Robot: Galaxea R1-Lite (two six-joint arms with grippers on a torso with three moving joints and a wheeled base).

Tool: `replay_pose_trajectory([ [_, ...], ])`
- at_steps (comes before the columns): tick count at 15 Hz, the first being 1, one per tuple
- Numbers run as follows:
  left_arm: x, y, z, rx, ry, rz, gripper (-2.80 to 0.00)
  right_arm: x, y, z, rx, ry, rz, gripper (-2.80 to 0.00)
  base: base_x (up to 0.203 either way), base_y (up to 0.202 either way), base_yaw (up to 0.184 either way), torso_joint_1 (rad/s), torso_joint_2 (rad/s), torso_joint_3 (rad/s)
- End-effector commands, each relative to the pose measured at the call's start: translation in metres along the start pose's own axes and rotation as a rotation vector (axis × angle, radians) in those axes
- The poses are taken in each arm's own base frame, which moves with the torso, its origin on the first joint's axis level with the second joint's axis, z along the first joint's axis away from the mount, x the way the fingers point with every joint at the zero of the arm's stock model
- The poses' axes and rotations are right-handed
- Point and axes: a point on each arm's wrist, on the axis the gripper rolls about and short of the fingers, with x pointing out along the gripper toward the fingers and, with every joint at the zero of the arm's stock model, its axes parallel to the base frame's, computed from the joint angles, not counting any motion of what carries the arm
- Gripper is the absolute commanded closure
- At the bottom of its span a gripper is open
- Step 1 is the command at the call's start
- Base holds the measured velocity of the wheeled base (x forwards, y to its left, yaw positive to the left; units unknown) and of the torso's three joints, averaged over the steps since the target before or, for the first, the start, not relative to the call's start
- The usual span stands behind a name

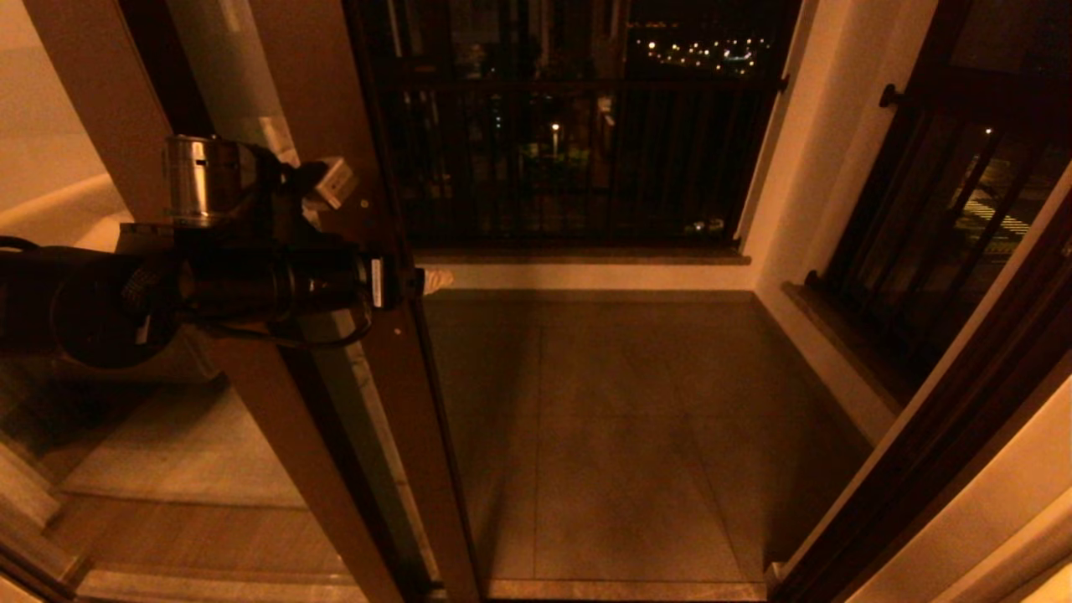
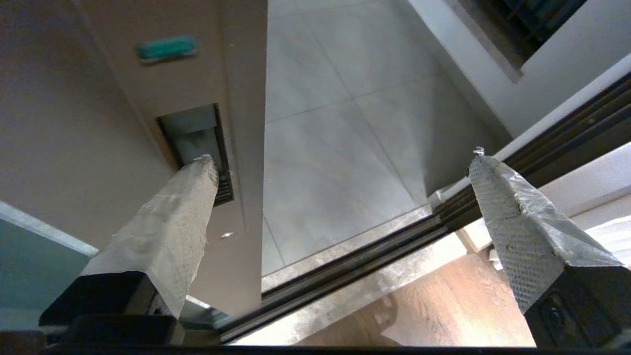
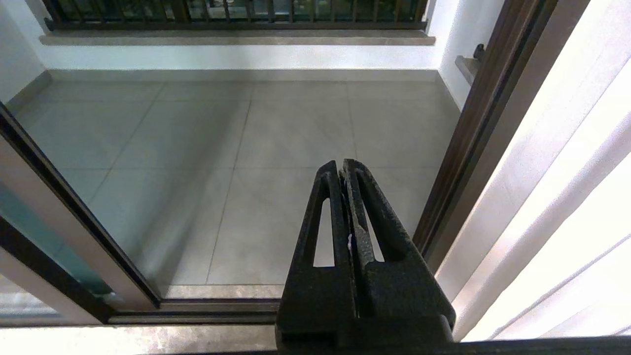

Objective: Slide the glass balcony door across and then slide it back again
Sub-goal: Close the slid door

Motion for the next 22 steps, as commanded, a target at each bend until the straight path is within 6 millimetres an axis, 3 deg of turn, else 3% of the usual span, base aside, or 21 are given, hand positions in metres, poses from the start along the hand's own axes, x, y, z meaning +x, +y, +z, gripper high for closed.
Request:
replay_pose_trajectory([
  [1, 0.003, 0.000, -0.002, -0.002, 0.008, -0.004, -2.80, 0.000, 0.000, 0.000, 0.000, 0.000, 0.001, 0.00, 0.000, 0.000, 0.000, 0.000, 0.00, 0.000],
  [22, 0.019, -0.048, 0.000, 0.048, -0.029, -0.135, -2.80, 0.000, 0.000, 0.000, 0.000, 0.000, 0.001, 0.00, 0.000, 0.000, 0.000, 0.000, 0.00, 0.000],
])
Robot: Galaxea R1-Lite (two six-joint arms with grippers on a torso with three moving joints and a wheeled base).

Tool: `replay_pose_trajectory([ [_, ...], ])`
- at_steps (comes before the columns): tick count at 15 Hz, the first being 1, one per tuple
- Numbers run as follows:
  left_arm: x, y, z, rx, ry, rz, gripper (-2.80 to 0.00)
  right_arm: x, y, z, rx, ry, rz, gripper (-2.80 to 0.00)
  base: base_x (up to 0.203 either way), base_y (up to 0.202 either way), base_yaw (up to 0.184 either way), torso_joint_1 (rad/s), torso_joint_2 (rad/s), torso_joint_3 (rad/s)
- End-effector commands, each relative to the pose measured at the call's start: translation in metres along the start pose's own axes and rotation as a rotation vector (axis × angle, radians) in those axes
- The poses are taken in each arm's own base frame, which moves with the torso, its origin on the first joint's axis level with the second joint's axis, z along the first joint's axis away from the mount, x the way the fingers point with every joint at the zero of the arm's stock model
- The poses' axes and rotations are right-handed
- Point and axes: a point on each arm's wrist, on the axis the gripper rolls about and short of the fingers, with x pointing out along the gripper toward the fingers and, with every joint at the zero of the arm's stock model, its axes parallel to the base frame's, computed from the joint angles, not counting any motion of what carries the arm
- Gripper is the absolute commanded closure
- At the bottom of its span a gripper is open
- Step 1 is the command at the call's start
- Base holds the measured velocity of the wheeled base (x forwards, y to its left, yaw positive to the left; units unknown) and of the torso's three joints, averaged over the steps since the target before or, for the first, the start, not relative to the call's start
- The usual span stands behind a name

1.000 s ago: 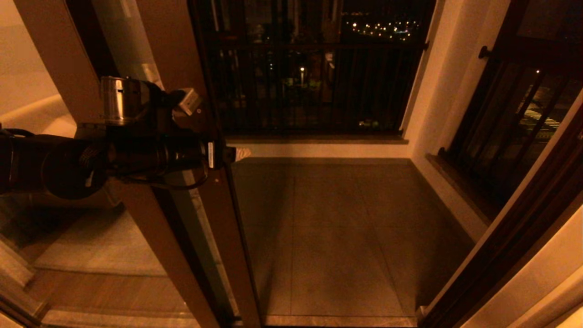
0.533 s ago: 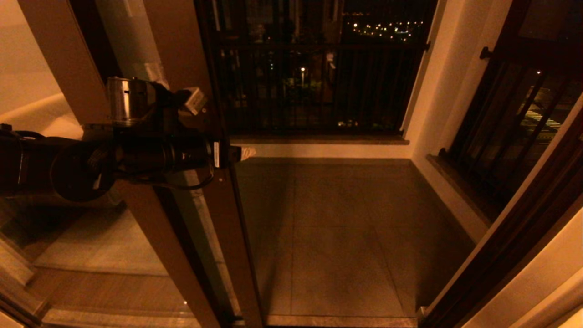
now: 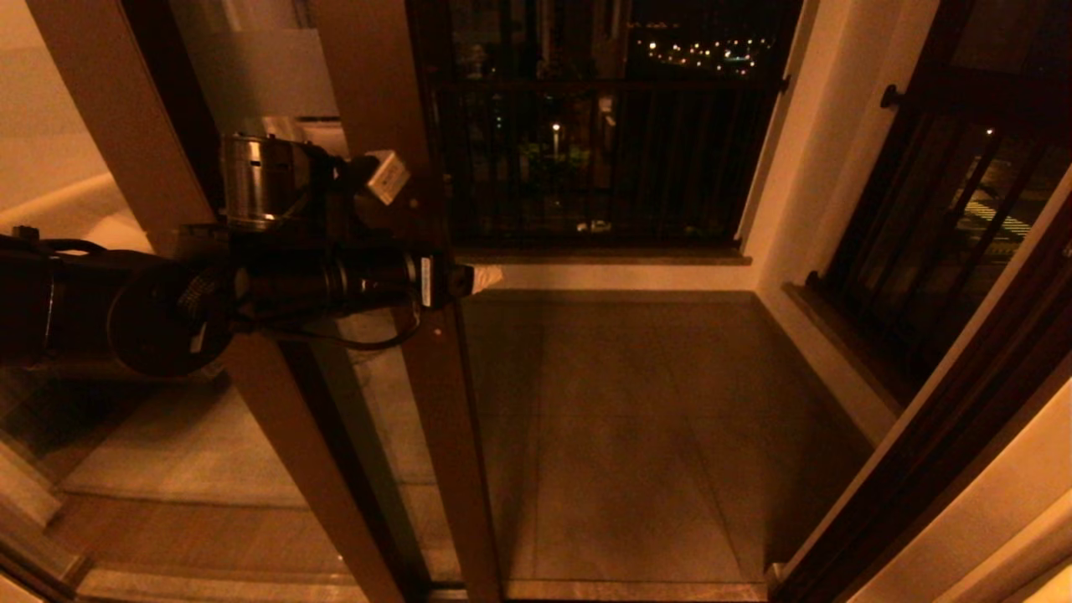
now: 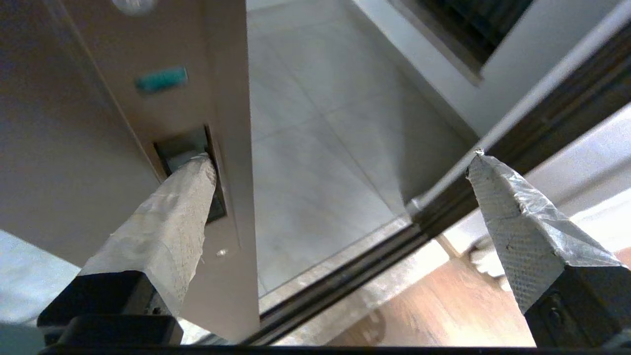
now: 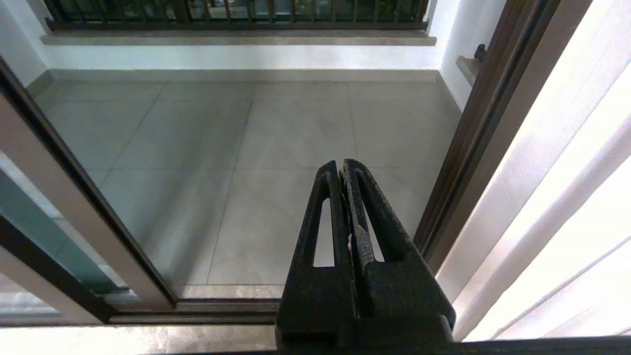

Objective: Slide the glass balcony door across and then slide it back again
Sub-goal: Close the slid door

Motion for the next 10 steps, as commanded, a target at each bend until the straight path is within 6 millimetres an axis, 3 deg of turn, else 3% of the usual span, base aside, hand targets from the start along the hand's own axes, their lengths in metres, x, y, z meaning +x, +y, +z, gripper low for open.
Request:
replay_pose_trajectory([
  [1, 0.002, -0.005, -0.002, -0.001, 0.013, -0.009, -2.80, 0.000, 0.000, 0.000, -0.001, 0.000, 0.000, 0.00, 0.000, 0.000, 0.000, 0.000, 0.00, 0.000],
  [10, 0.027, -0.022, -0.004, 0.014, 0.021, -0.048, -2.80, 0.000, 0.000, 0.000, -0.001, 0.000, 0.000, 0.00, 0.000, 0.000, 0.000, 0.000, 0.00, 0.000],
])
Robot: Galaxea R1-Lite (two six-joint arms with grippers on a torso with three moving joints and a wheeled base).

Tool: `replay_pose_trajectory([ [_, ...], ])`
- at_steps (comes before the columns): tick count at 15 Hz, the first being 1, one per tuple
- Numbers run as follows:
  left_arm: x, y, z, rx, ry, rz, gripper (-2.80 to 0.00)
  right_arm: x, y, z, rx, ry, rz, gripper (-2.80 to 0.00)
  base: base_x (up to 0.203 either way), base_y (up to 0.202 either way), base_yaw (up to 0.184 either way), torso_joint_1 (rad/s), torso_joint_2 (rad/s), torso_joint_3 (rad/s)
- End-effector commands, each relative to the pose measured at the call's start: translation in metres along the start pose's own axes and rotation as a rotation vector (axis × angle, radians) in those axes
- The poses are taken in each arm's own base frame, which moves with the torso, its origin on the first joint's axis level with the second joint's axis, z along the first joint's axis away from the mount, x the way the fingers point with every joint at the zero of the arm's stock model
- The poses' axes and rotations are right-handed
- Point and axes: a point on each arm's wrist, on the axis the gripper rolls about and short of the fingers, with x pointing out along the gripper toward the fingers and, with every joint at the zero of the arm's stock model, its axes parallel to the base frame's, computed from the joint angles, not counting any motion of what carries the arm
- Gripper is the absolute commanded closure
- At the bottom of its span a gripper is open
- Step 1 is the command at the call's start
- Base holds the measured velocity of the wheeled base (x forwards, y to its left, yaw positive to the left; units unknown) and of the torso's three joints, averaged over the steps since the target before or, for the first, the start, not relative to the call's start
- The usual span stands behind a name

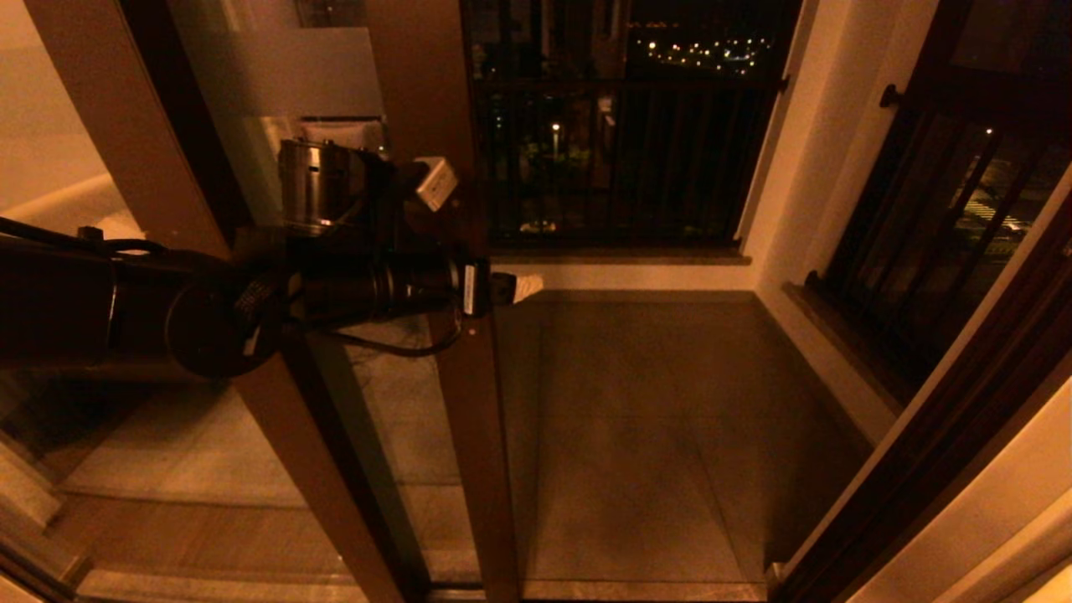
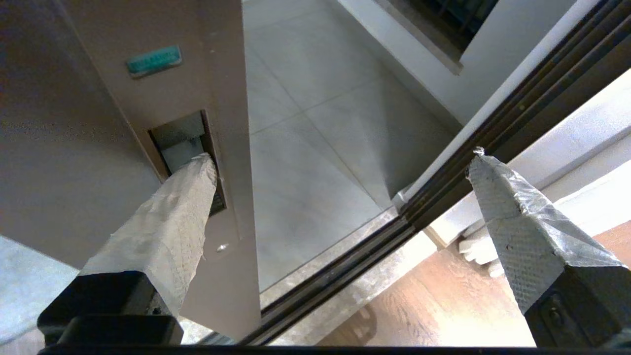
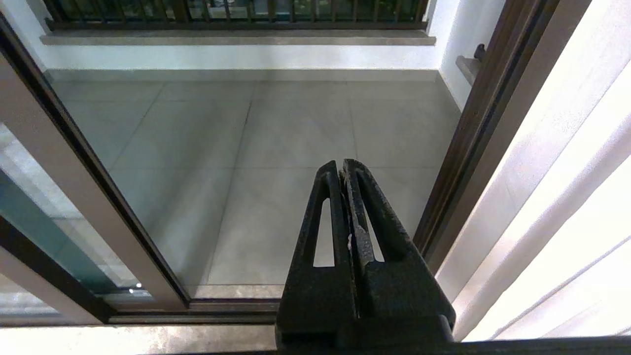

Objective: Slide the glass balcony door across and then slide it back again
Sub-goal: Close the slid door

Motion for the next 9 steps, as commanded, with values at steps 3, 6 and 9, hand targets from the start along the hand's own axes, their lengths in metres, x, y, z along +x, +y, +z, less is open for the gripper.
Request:
replay_pose_trajectory([
  [3, 0.013, -0.004, -0.005, 0.001, 0.016, -0.015, -2.80, 0.000, 0.000, 0.000, -0.001, 0.000, 0.001, 0.00, 0.000, 0.000, 0.000, 0.000, 0.00, 0.000],
  [6, 0.024, -0.009, -0.010, 0.010, 0.003, -0.011, -2.80, 0.000, 0.000, 0.000, -0.001, 0.000, 0.001, 0.00, 0.000, 0.000, 0.000, 0.000, 0.00, 0.000],
  [9, 0.050, -0.022, -0.011, 0.031, -0.088, 0.071, -2.80, 0.000, 0.000, 0.000, -0.001, 0.000, 0.001, 0.00, 0.000, 0.000, 0.000, 0.000, 0.00, 0.000],
])
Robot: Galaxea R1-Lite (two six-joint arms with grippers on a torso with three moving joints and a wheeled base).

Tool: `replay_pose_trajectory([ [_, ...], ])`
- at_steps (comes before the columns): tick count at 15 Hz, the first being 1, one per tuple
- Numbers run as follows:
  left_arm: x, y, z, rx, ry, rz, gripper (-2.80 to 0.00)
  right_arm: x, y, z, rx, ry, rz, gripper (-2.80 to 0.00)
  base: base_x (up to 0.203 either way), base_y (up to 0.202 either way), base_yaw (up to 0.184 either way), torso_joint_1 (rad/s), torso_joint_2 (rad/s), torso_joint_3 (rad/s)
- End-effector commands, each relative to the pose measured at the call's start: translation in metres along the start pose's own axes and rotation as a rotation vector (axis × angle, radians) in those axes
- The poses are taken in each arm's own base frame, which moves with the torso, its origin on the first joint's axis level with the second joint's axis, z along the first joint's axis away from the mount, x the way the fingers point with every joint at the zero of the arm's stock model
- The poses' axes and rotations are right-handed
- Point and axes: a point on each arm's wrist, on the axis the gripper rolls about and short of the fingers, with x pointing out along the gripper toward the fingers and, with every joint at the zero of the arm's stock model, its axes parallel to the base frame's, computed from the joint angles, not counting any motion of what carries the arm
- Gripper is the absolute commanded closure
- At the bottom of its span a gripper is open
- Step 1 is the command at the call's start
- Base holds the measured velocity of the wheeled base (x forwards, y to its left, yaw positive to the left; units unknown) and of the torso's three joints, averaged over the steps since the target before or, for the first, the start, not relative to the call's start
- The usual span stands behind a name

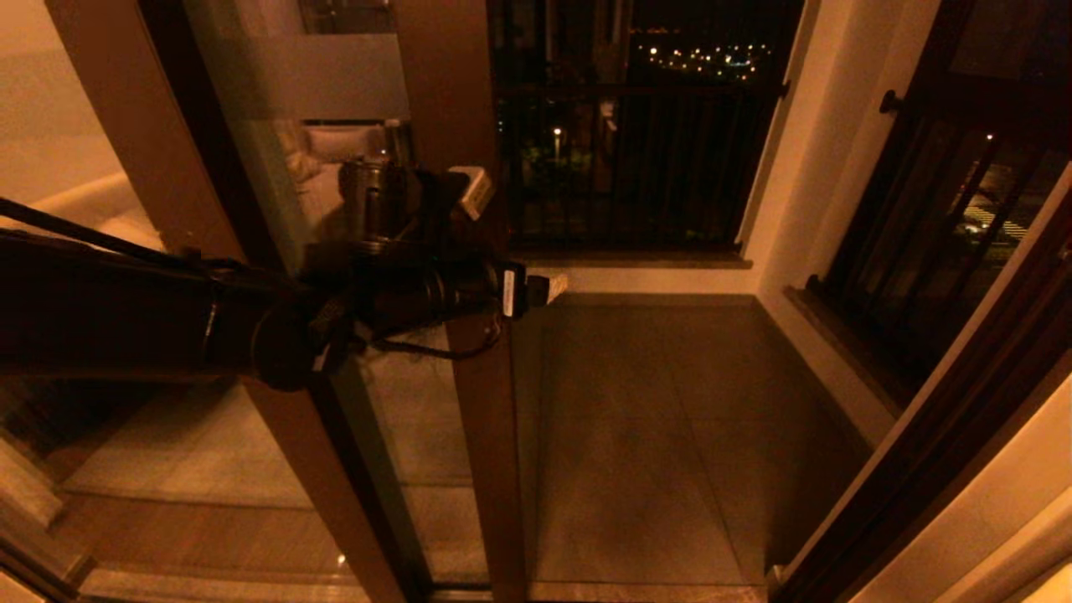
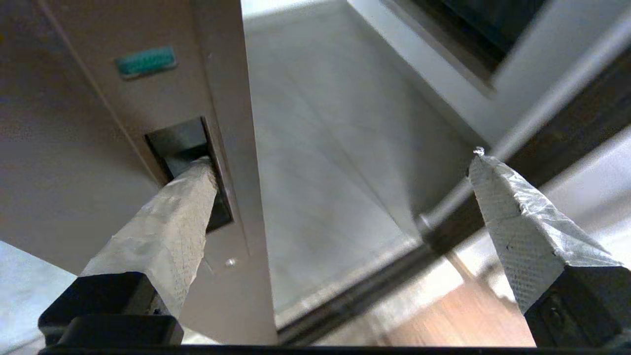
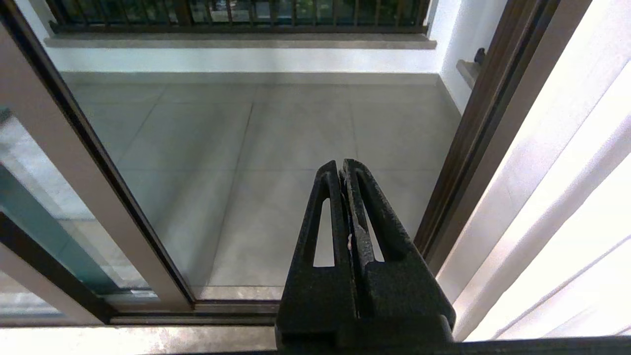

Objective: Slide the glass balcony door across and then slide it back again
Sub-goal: Close the slid door

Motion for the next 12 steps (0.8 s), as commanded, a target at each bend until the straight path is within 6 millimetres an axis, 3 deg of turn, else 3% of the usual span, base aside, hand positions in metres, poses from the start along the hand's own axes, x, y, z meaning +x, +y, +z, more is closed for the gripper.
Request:
replay_pose_trajectory([
  [1, 0.013, -0.008, -0.004, 0.010, -0.031, -0.012, -2.80, 0.000, 0.000, 0.000, -0.001, 0.000, 0.000, 0.00, 0.000, 0.000, 0.000, 0.000, 0.00, 0.000],
  [12, 0.007, -0.029, -0.001, 0.018, -0.021, -0.063, -2.80, 0.000, 0.000, 0.000, -0.001, 0.000, 0.000, 0.00, 0.000, 0.000, 0.000, 0.000, 0.00, 0.000],
])
